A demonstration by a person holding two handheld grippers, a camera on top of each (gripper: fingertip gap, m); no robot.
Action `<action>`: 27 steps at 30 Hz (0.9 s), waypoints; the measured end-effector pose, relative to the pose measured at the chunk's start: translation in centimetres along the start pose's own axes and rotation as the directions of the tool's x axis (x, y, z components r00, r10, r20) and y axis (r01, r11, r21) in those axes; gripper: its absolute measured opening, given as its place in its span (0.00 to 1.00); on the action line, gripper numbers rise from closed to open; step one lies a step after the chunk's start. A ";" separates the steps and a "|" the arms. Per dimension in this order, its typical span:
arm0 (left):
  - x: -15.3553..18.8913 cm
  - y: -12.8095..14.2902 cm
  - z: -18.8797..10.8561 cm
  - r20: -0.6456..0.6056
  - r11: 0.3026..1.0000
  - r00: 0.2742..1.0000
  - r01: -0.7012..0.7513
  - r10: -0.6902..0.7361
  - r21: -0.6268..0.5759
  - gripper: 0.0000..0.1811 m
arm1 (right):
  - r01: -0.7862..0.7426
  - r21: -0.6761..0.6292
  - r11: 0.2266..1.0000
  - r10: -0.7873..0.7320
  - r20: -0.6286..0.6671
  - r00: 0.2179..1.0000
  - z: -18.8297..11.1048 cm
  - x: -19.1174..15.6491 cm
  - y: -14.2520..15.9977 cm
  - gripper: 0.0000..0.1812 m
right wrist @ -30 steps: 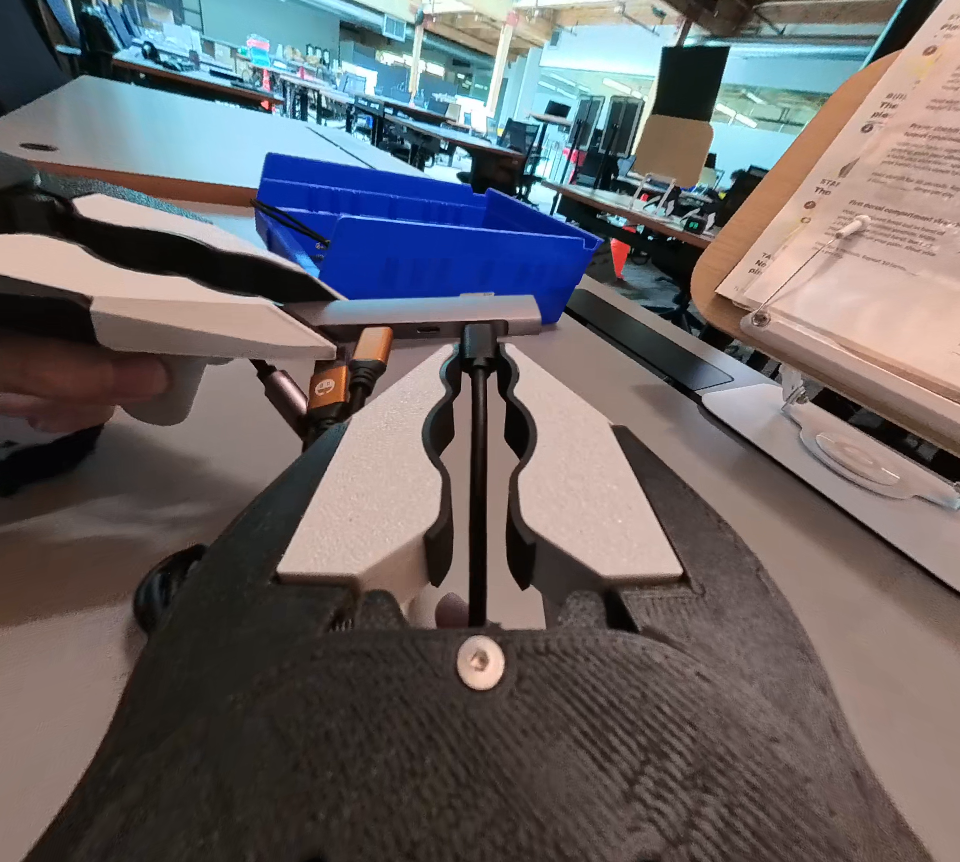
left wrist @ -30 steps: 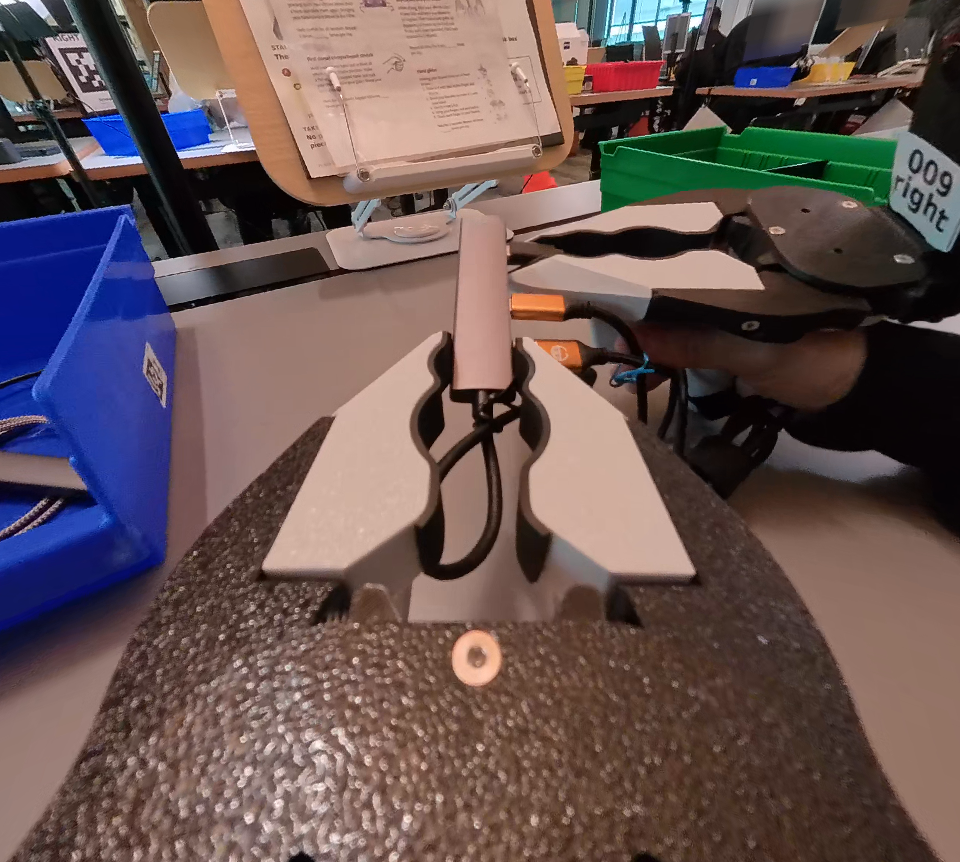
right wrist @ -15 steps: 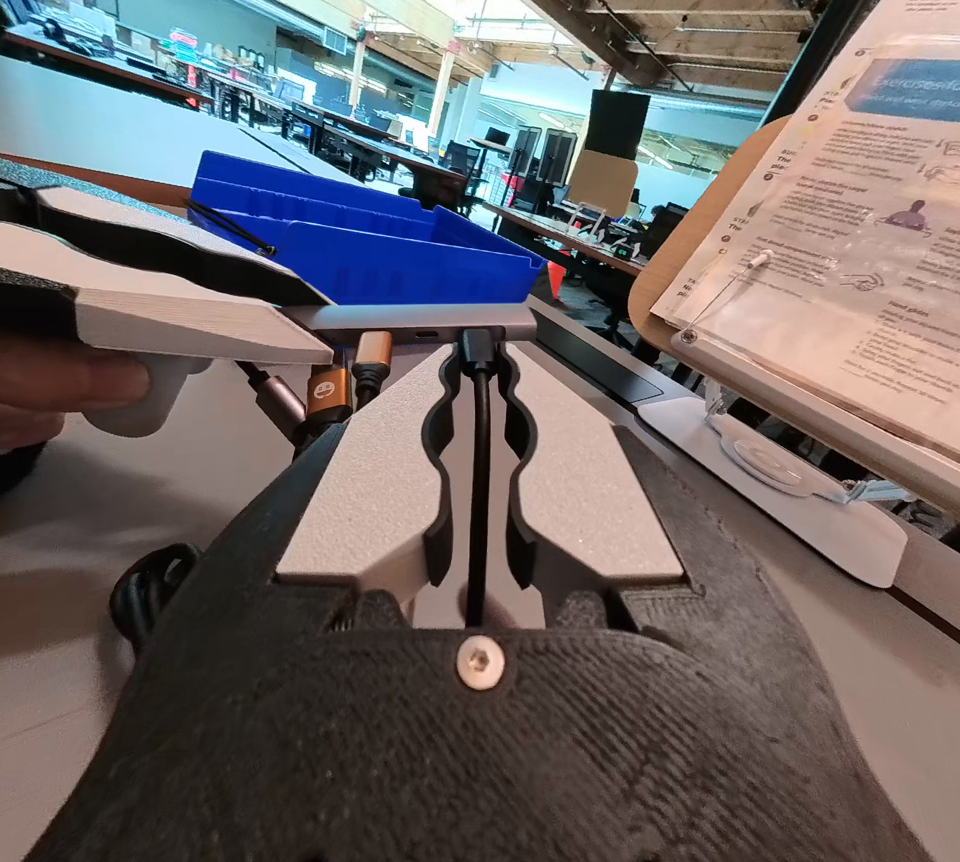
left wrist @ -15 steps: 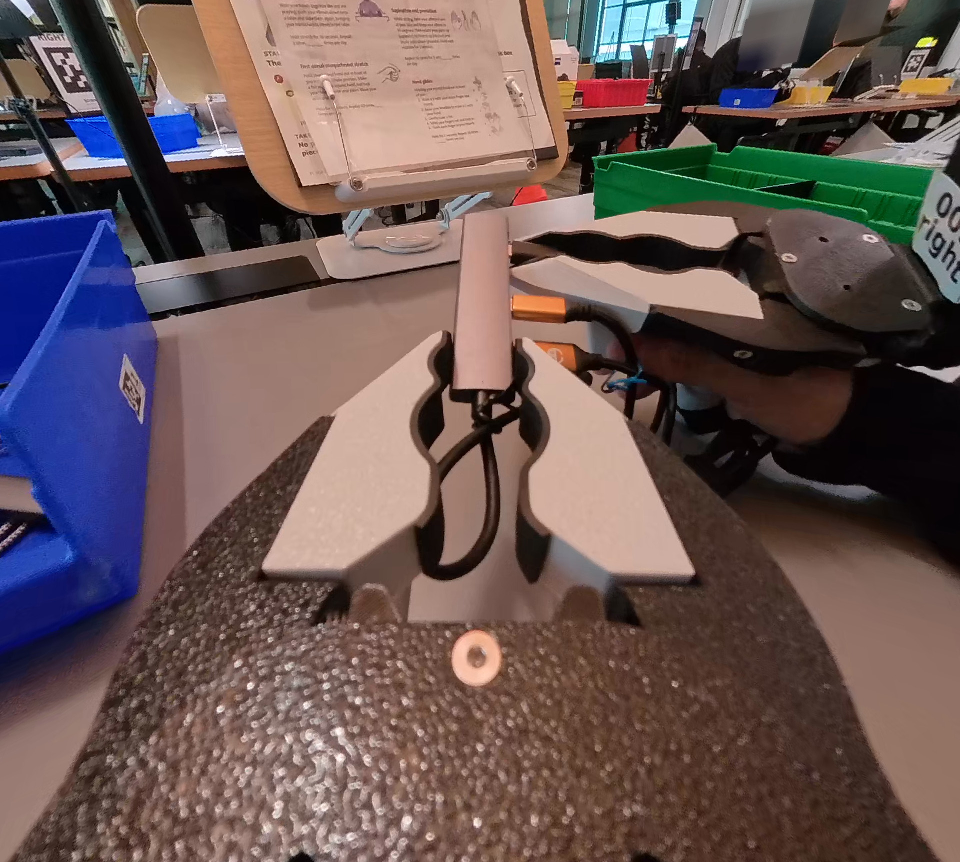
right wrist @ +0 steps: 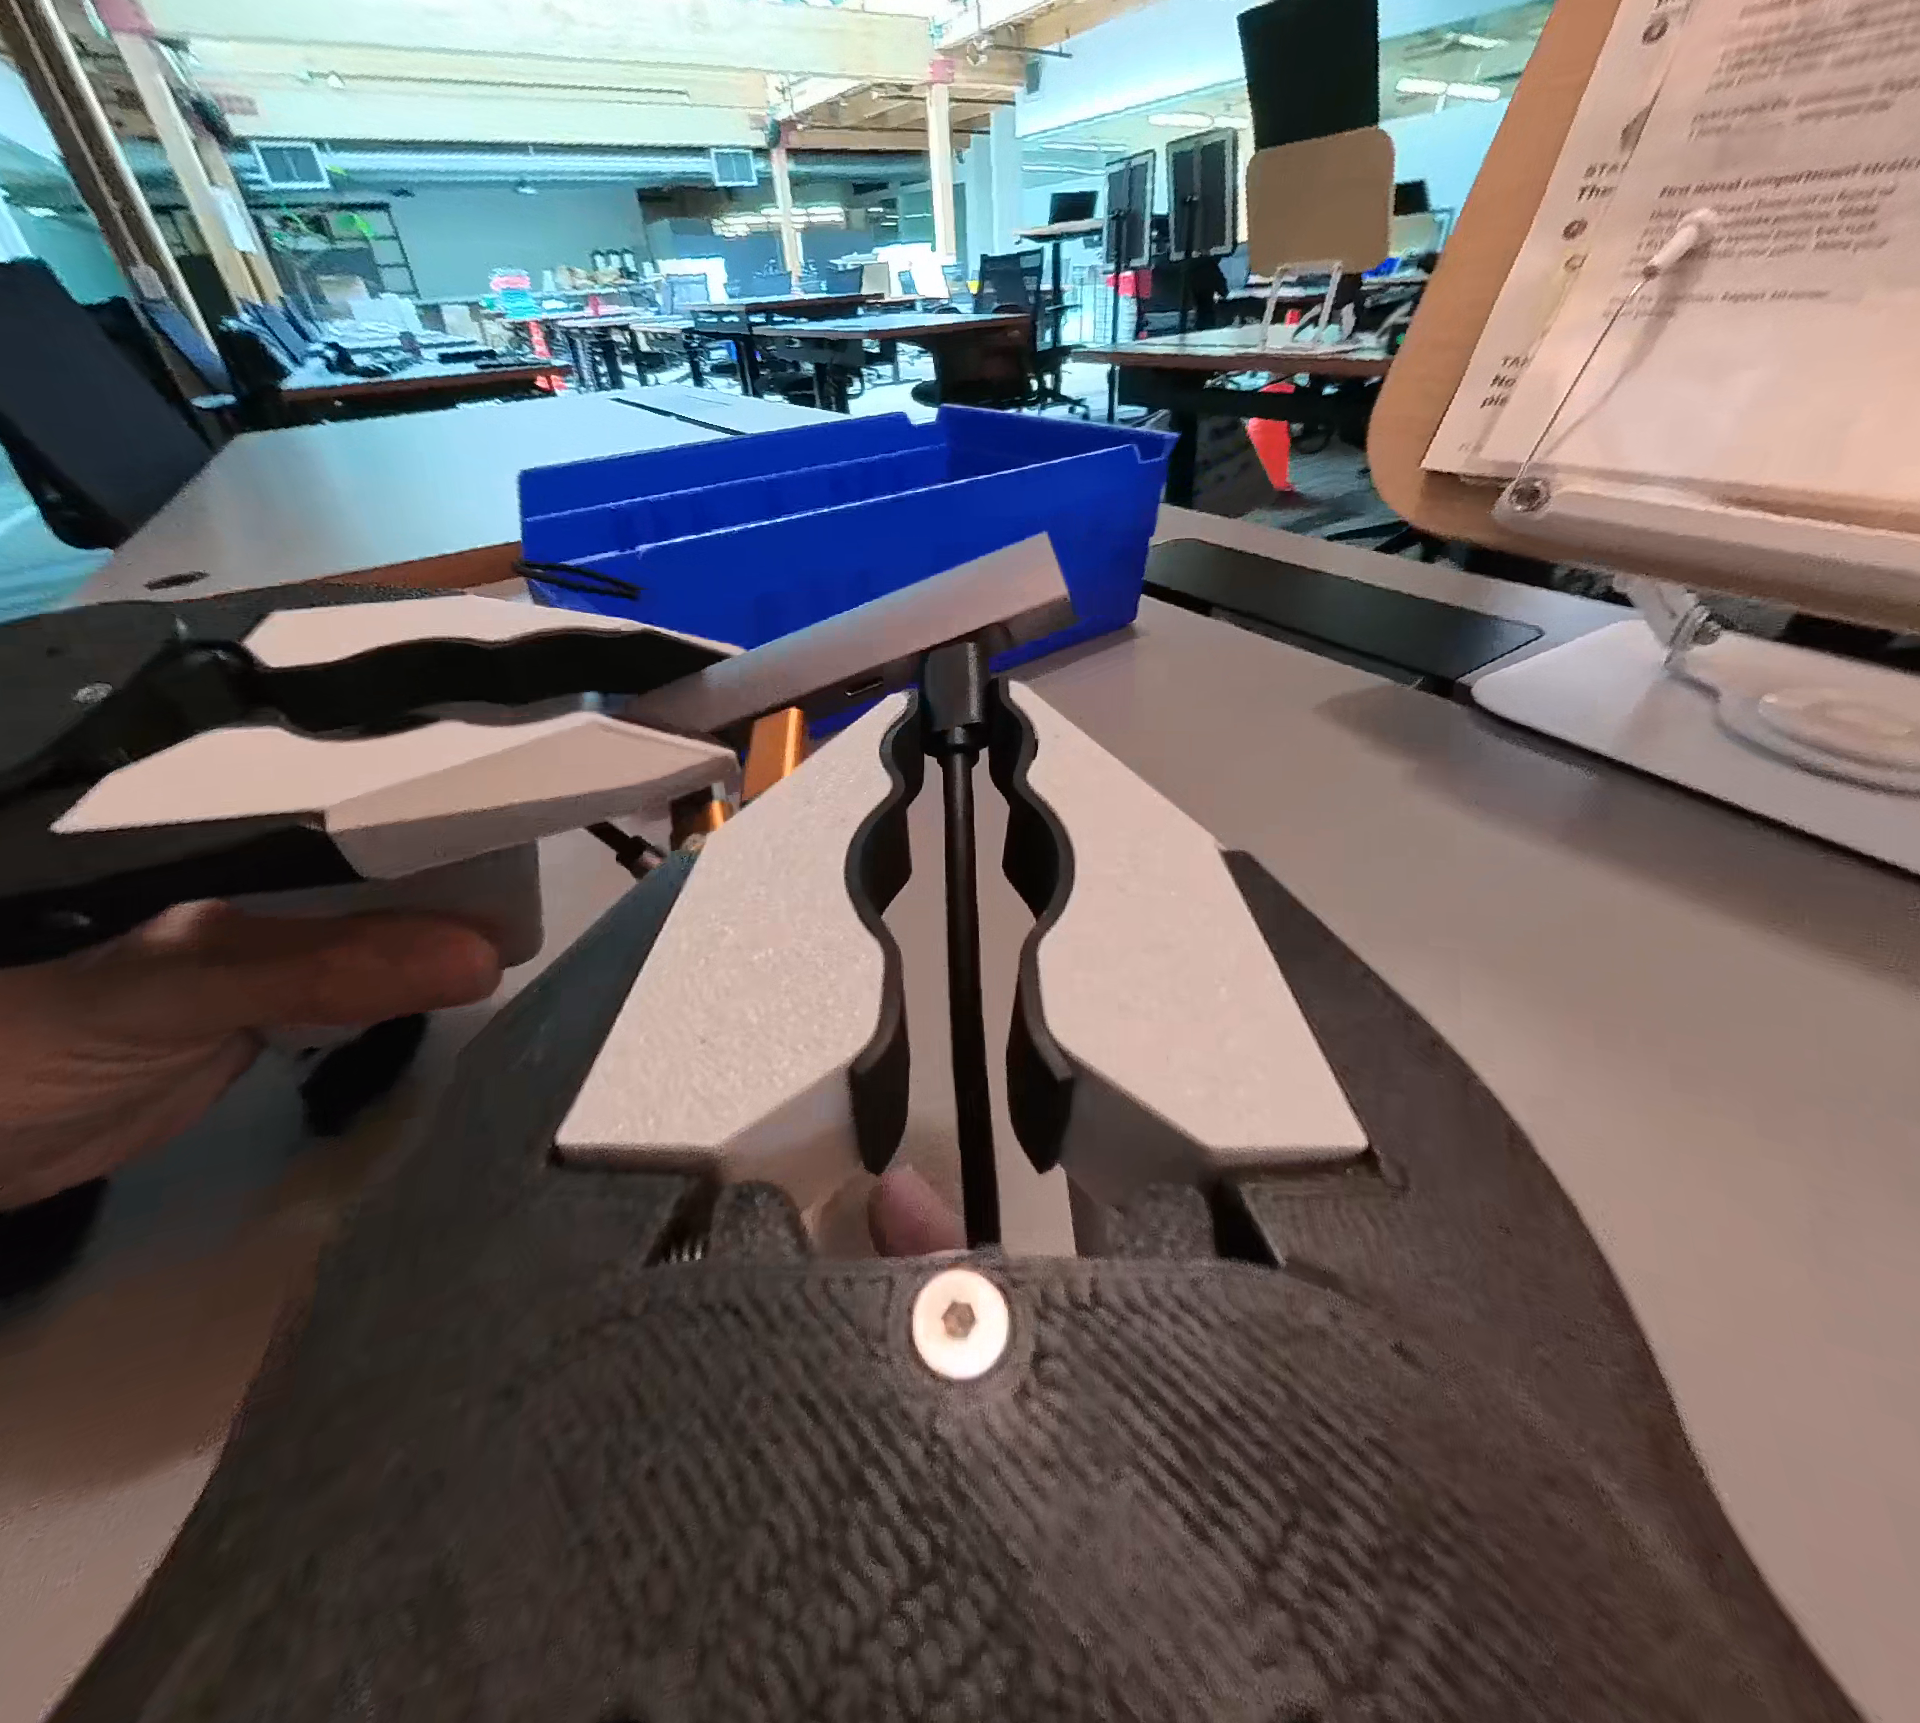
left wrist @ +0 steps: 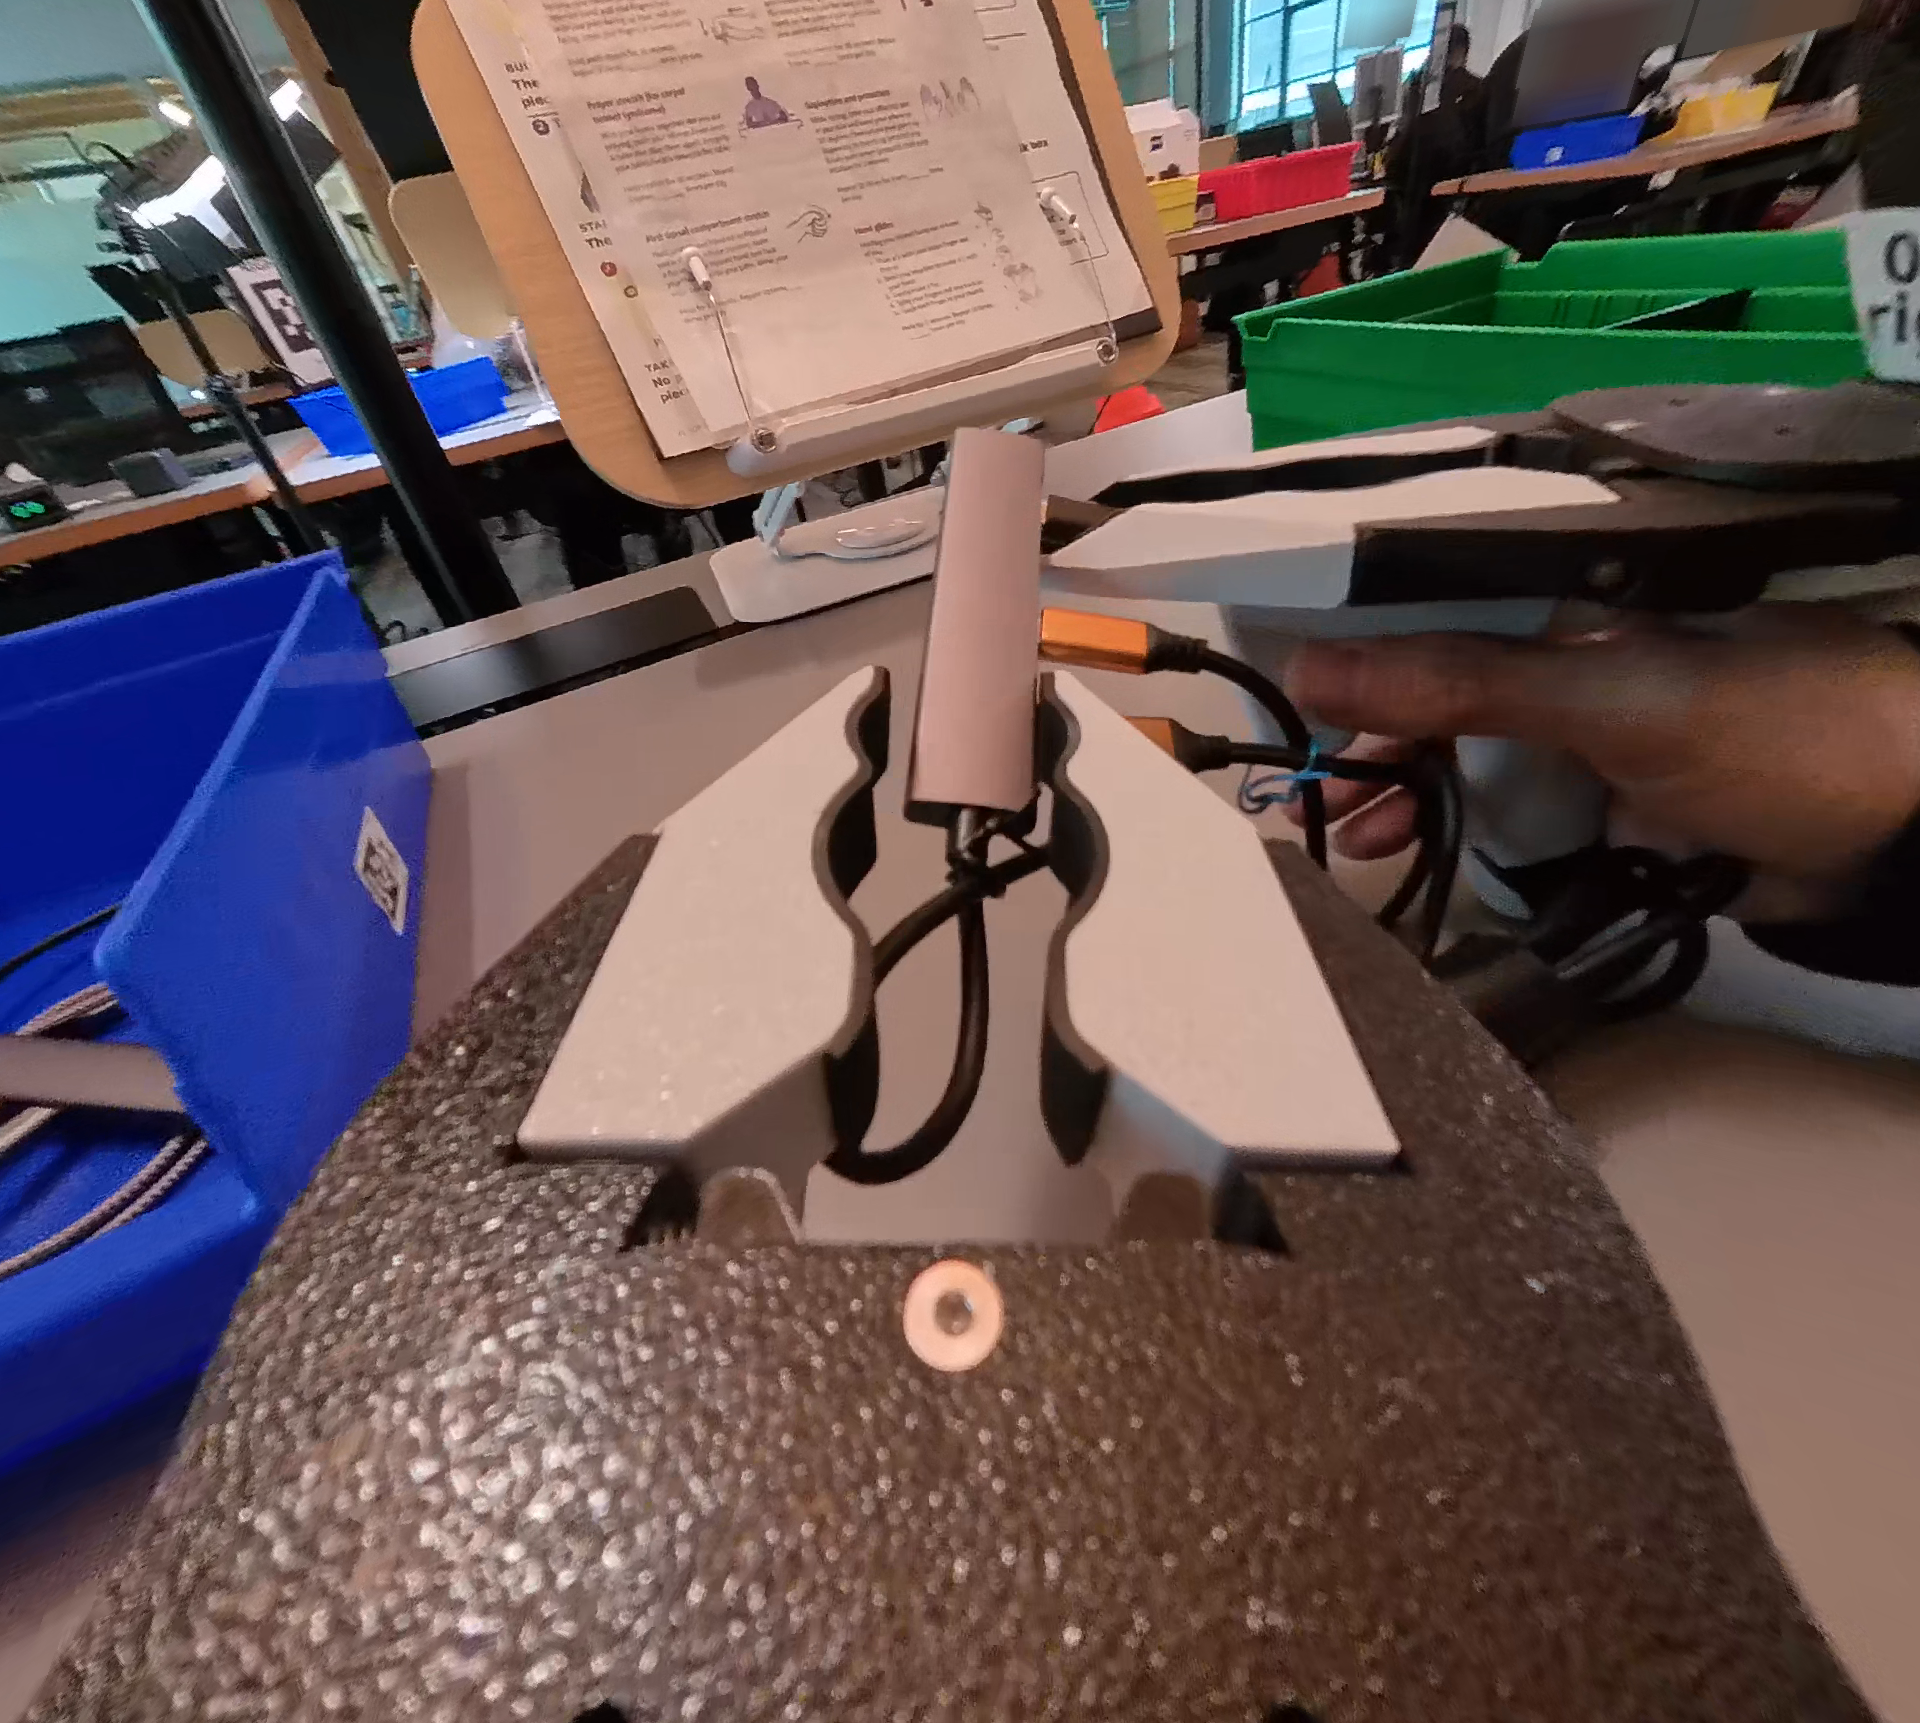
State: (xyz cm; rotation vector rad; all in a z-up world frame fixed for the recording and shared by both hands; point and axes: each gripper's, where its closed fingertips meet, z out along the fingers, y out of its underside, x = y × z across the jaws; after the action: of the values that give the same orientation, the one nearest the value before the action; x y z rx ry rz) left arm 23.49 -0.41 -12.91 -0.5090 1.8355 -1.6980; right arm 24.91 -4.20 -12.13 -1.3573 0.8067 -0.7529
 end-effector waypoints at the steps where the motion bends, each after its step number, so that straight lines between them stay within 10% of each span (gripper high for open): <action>1: 0.0 0.1 0.1 0.004 1.000 1.000 -0.014 0.014 -0.010 0.14 | -0.012 -0.005 1.000 0.012 0.002 1.000 0.0 0.0 0.0 0.06; 15: 1.0 -1.4 -0.8 -0.032 0.931 0.940 -0.333 0.341 0.149 0.17 | -0.335 0.012 0.942 0.325 0.205 0.923 -1.3 -0.6 -1.3 0.05; 27: 2.1 -2.7 -1.7 -0.179 0.952 0.962 -0.158 0.208 0.261 0.29 | -0.563 0.035 0.825 0.519 0.346 0.782 -3.0 0.6 -2.9 0.04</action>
State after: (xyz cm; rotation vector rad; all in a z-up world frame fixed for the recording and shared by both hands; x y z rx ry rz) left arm 20.48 -0.75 -10.56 -0.0592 1.7157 -1.8679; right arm 22.67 -6.53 -9.38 -1.0066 0.8103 -0.1158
